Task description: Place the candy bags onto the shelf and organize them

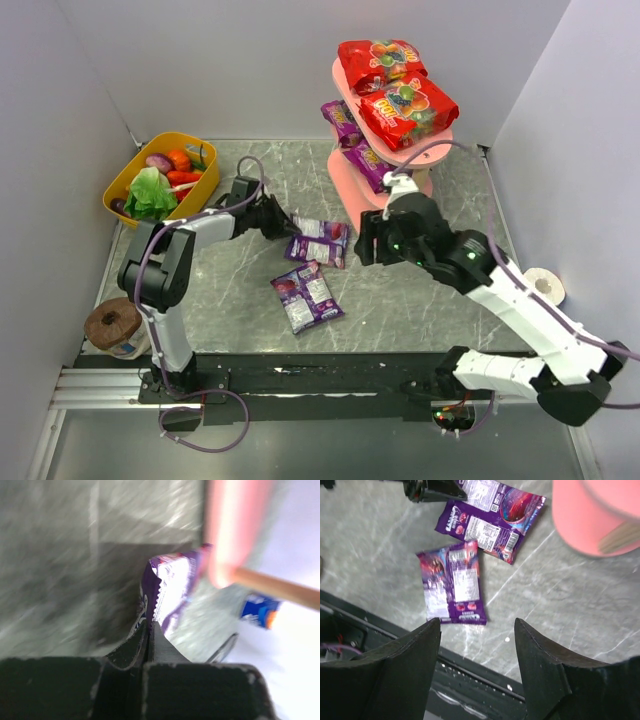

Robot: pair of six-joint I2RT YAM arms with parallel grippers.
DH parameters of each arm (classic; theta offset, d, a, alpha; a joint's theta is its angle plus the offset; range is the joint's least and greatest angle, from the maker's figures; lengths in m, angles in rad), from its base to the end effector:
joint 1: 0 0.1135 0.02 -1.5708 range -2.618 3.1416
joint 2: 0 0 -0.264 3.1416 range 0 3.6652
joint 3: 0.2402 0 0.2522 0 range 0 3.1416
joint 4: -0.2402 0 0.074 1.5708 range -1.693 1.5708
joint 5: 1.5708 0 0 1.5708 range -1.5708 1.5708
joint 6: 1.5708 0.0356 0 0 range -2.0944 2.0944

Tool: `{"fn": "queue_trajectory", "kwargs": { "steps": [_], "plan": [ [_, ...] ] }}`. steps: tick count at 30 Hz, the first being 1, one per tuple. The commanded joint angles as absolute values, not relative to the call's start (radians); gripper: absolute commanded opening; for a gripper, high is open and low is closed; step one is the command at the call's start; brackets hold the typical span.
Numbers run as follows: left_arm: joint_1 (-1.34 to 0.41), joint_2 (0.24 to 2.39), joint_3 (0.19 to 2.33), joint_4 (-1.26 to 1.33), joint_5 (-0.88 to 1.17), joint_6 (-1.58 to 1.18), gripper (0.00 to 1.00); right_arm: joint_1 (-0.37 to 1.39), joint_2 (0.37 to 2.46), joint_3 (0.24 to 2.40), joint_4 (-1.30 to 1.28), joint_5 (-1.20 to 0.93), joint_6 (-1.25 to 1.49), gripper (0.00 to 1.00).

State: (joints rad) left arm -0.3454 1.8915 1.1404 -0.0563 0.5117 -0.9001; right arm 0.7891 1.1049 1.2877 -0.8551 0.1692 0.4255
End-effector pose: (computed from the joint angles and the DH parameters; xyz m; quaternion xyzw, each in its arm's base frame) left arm 0.3666 -0.1504 0.1648 -0.1552 0.8893 -0.4010 0.1557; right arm 0.1569 0.1496 0.3849 -0.1262 0.8894 0.1844 0.3988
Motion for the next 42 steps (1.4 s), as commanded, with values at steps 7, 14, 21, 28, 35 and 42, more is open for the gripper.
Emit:
{"fn": "queue_trajectory", "kwargs": {
  "steps": [7,14,21,28,35,42],
  "plan": [
    [-0.331,1.859,1.175,0.397,0.627,-1.187,0.01,0.743,0.988,1.379,-0.841,0.252,0.388,0.7],
    [-0.331,1.899,1.221,0.568,0.643,-1.351,0.01,0.729,0.954,1.387,-0.844,0.264,0.383,0.71],
    [-0.342,1.992,1.344,0.528,0.609,-1.382,0.01,0.721,0.939,1.396,-0.836,0.268,0.37,0.72],
    [-0.39,2.146,1.48,0.563,0.545,-1.442,0.01,0.713,0.945,1.396,-0.833,0.261,0.367,0.72],
    [-0.434,2.301,1.64,0.5,0.408,-1.456,0.01,0.707,0.948,1.393,-0.819,0.236,0.379,0.72],
    [-0.446,2.445,1.793,0.411,0.306,-1.502,0.01,0.703,0.951,1.396,-0.83,0.233,0.388,0.72]
  ]
}}
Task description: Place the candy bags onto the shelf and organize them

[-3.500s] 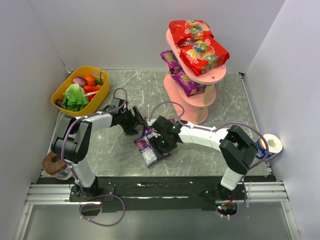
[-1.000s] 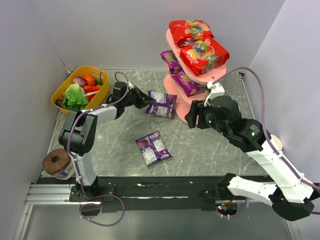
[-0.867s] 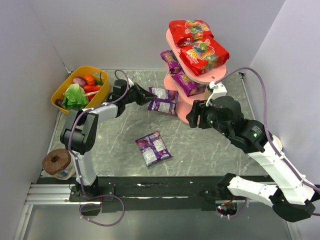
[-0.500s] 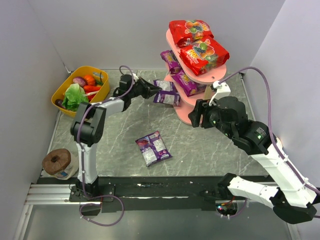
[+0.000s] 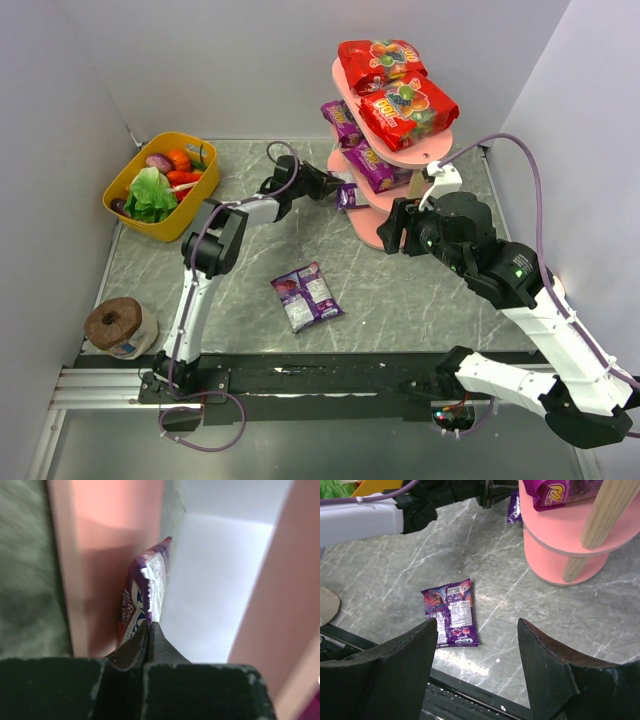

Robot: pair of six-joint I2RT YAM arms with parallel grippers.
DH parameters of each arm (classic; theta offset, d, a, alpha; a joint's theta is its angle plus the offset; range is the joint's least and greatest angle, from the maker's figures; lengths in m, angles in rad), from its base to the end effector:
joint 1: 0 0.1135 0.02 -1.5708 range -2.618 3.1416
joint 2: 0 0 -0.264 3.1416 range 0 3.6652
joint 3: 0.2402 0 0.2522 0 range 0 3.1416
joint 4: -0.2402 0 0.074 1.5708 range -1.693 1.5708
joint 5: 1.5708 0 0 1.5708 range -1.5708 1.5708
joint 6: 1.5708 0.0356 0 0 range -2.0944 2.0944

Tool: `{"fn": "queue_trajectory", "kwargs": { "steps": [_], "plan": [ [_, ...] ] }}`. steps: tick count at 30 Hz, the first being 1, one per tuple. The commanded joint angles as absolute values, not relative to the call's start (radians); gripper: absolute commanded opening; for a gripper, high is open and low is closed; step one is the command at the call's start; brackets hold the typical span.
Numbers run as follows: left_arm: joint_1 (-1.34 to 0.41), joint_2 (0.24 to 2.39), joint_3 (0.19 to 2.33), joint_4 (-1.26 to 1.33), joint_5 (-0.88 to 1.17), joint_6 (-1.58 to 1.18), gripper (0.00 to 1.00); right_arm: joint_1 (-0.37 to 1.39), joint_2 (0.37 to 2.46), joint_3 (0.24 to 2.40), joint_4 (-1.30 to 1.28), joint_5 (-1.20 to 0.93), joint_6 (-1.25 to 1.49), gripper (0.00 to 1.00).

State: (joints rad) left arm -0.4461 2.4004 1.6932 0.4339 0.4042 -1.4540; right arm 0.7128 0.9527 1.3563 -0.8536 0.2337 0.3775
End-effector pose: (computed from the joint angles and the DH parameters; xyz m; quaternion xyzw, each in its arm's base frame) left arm 0.4836 -0.2468 0.1494 -0.2707 0.7421 -0.5745 0.2142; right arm 0.1314 0.1027 0.4328 -0.0793 0.8398 0.1893 0.5026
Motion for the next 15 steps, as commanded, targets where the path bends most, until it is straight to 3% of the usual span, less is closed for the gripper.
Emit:
{"fn": "queue_trajectory", "kwargs": {
  "steps": [1,15],
  "plan": [
    [-0.446,2.457,1.804,0.394,0.299,-1.522,0.01,0.703,0.951,1.397,-0.834,0.232,0.39,0.72],
    [-0.443,2.64,2.062,0.232,0.264,-1.499,0.05,0.699,0.931,1.394,-0.868,0.255,0.431,0.72]
  ]
}}
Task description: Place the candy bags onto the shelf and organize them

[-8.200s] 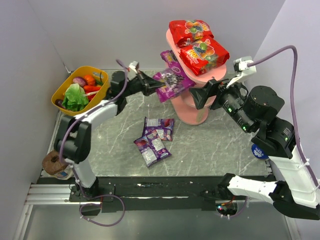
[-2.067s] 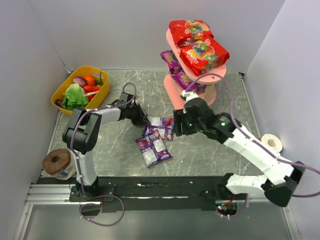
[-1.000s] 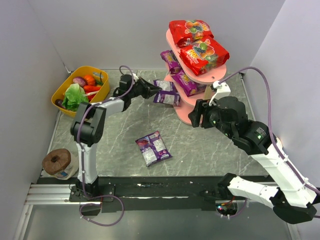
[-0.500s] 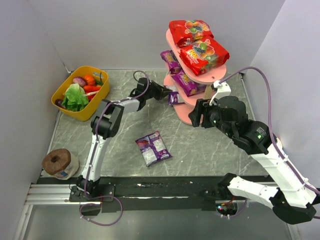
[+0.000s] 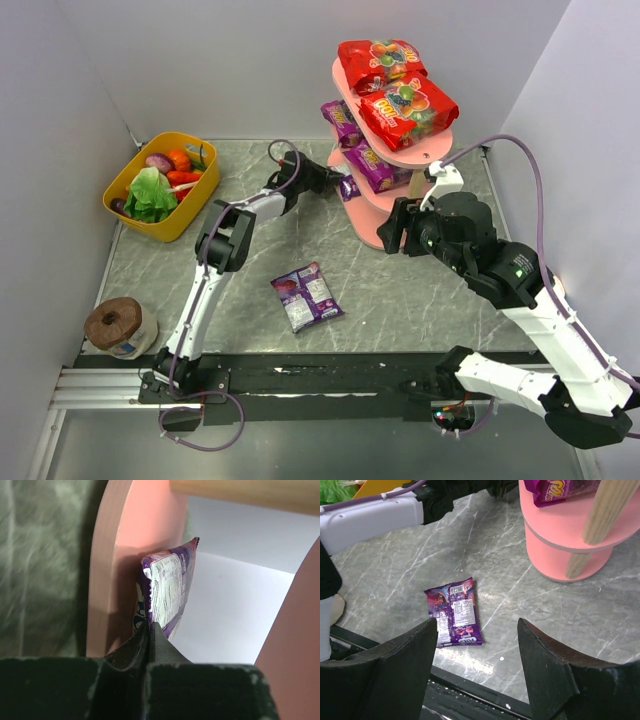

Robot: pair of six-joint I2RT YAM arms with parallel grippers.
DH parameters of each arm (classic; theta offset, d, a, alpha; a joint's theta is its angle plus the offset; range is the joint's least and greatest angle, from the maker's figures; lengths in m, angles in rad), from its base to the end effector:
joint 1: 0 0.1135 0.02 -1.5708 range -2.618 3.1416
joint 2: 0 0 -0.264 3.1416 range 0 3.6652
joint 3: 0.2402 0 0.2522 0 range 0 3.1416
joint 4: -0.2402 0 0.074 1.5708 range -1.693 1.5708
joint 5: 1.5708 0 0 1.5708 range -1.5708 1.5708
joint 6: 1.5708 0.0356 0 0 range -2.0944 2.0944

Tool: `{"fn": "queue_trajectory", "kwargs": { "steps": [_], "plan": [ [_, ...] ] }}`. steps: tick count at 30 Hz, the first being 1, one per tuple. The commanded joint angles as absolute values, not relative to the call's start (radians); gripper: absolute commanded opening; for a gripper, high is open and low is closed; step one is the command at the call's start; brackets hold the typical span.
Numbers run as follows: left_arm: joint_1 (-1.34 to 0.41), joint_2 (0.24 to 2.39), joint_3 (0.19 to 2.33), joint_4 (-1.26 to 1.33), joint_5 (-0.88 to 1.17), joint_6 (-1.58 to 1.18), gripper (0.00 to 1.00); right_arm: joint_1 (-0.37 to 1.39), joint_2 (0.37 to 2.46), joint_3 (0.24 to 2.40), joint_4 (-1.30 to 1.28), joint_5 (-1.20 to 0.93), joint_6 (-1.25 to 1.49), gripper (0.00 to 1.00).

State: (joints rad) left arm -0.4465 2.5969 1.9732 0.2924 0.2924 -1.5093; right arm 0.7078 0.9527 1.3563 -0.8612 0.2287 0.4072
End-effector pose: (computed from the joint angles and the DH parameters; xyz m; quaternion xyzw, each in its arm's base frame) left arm 0.5204 -0.2605 0.1208 -0.3351 0.7372 -0.5428 0.2227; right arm 0.1315 0.1019 0.4320 -0.0667 0.8430 0.1955 0.4966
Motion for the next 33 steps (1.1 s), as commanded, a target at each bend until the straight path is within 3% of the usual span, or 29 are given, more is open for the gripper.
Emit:
{"fn": "queue_trajectory", "kwargs": {
  "steps": [1,6,9,13,22,27,33],
  "plan": [
    [-0.443,2.64,2.06,0.232,0.259,-1.497,0.06,0.699,0.928,1.391,-0.868,0.258,0.431,0.72],
    [-0.44,2.632,2.056,0.224,0.247,-1.47,0.13,0.699,0.92,1.388,-0.861,0.25,0.43,0.72],
    [-0.434,2.623,2.052,0.216,0.245,-1.448,0.2,0.699,0.923,1.388,-0.851,0.235,0.422,0.73],
    [-0.426,2.602,2.039,0.227,0.252,-1.421,0.39,0.699,0.905,1.359,-0.809,0.175,0.39,0.74],
    [-0.417,2.522,1.988,0.229,0.267,-1.332,0.57,0.698,0.893,1.342,-0.756,0.092,0.362,0.76],
    [-0.417,2.415,1.887,0.177,0.249,-1.246,0.71,0.698,0.9,1.341,-0.743,0.094,0.37,0.82],
    [-0.425,2.248,1.711,0.064,0.264,-1.131,0.79,0.699,0.913,1.319,-0.718,0.072,0.37,0.86]
  ]
}}
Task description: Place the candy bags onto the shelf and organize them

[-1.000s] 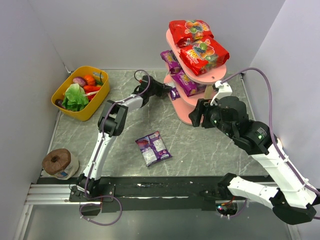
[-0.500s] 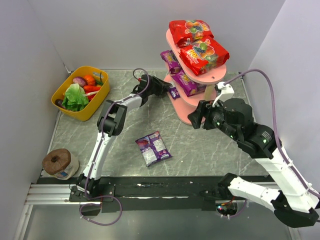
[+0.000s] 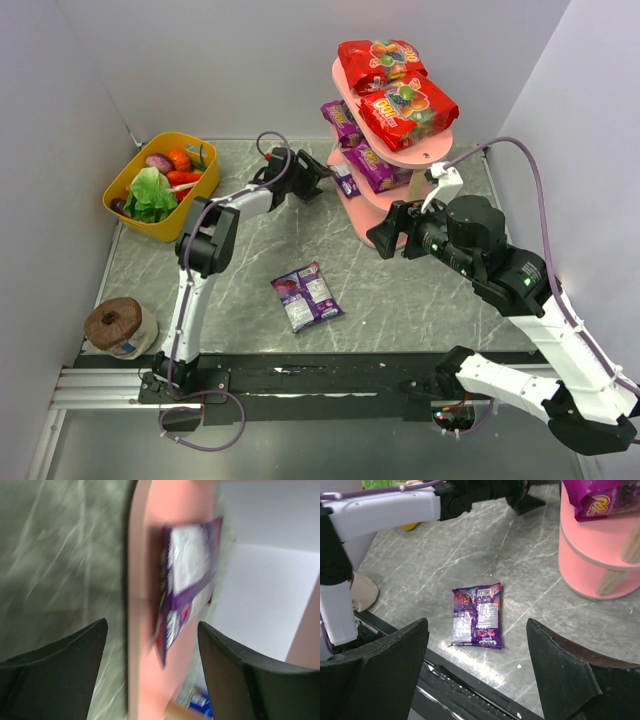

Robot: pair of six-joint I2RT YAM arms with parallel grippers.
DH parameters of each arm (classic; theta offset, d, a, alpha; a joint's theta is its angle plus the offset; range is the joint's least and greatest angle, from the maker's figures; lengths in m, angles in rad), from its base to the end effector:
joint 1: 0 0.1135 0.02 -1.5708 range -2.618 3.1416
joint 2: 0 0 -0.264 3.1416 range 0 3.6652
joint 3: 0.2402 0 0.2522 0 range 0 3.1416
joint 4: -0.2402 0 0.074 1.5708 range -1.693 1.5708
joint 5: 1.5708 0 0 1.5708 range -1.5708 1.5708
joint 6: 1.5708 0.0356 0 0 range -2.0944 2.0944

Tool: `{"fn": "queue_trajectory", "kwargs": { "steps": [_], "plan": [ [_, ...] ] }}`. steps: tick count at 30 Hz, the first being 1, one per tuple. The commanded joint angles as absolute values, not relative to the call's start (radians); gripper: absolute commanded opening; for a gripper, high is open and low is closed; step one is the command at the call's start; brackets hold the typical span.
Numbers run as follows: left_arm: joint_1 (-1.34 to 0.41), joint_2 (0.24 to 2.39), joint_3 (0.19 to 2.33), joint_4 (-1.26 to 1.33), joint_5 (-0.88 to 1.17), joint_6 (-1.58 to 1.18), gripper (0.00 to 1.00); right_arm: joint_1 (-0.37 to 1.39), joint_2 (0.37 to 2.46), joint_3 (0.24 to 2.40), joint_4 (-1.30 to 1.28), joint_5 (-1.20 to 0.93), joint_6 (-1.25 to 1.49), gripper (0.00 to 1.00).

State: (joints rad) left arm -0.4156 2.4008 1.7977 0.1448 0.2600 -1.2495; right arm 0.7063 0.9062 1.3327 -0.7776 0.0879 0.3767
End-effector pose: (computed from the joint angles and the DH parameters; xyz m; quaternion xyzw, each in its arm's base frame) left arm 0.4975 -0.2295 0.1542 -0.2784 0.7977 -0.4613 0.2709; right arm 0.1224 0.1003 0.4396 -0.1095 0.8120 0.2641 0.5089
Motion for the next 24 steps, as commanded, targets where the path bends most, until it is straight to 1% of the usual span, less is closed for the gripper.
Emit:
{"fn": "queue_trajectory", "kwargs": {
  "steps": [1,3,4,8,11,14,17,18,19,20,21,24],
  "plan": [
    [-0.429,2.191,1.633,0.04,0.256,-1.112,0.8,0.701,0.925,1.318,-0.715,0.071,0.368,0.86],
    [-0.43,2.131,1.556,0.019,0.245,-1.051,0.8,0.701,0.939,1.313,-0.716,0.055,0.368,0.86],
    [-0.43,2.079,1.501,-0.036,0.238,-1.026,0.8,0.703,0.959,1.31,-0.716,0.051,0.365,0.85],
    [-0.428,1.974,1.431,-0.201,0.189,-0.852,0.78,0.716,1.026,1.278,-0.727,0.014,0.356,0.82],
    [-0.425,1.904,1.364,-0.296,0.181,-0.772,0.72,0.748,1.101,1.237,-0.719,-0.021,0.347,0.77],
    [-0.425,1.838,1.273,-0.328,0.21,-0.714,0.68,0.782,1.195,1.21,-0.707,-0.057,0.334,0.73],
    [-0.423,1.787,1.195,-0.331,0.277,-0.655,0.66,0.833,1.297,1.197,-0.698,-0.104,0.314,0.68],
    [-0.423,1.772,1.171,-0.337,0.299,-0.637,0.65,0.848,1.355,1.197,-0.703,-0.133,0.301,0.64],
    [-0.425,1.763,1.161,-0.342,0.32,-0.621,0.64,0.854,1.386,1.197,-0.709,-0.182,0.29,0.62],
    [-0.425,1.755,1.149,-0.348,0.325,-0.597,0.63,0.859,1.417,1.195,-0.716,-0.23,0.282,0.61],
    [-0.425,1.747,1.134,-0.369,0.325,-0.582,0.63,0.871,1.472,1.192,-0.736,-0.238,0.276,0.59],
    [-0.423,1.709,1.108,-0.405,0.305,-0.537,0.64,0.905,1.551,1.175,-0.762,-0.242,0.273,0.54]
  ]
}}
